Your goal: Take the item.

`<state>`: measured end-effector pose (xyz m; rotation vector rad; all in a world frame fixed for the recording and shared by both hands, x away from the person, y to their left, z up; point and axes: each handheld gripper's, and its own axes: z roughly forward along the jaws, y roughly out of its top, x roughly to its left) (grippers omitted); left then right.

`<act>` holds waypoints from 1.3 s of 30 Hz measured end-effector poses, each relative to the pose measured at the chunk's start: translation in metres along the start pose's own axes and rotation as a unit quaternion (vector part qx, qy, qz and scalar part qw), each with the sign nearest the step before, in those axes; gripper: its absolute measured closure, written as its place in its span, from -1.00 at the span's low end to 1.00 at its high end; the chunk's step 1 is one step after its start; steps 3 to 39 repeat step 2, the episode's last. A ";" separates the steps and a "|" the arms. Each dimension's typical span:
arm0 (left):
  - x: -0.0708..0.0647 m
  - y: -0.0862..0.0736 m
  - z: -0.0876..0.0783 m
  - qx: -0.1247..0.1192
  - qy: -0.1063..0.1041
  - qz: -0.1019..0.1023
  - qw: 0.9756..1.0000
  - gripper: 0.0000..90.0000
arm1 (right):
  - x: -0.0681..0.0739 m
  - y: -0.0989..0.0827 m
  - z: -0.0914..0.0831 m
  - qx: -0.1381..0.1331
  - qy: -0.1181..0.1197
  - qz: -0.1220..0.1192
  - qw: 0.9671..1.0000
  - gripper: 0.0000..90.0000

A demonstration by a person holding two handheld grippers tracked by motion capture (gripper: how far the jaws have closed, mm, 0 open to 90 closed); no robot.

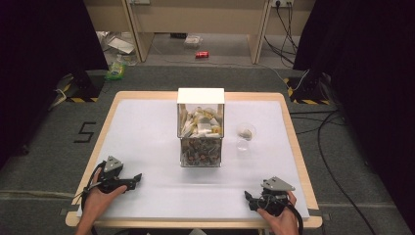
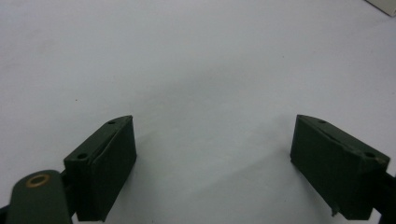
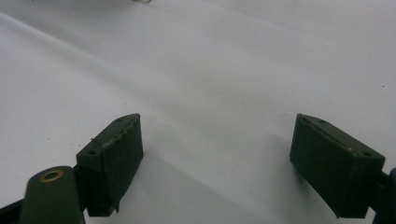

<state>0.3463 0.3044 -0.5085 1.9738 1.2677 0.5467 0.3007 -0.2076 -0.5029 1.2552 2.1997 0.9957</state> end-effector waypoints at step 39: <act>0.000 0.000 0.000 0.000 0.000 0.000 1.000 -0.70 | 0.000 0.000 0.000 0.000 0.000 -0.001 1.000 -0.60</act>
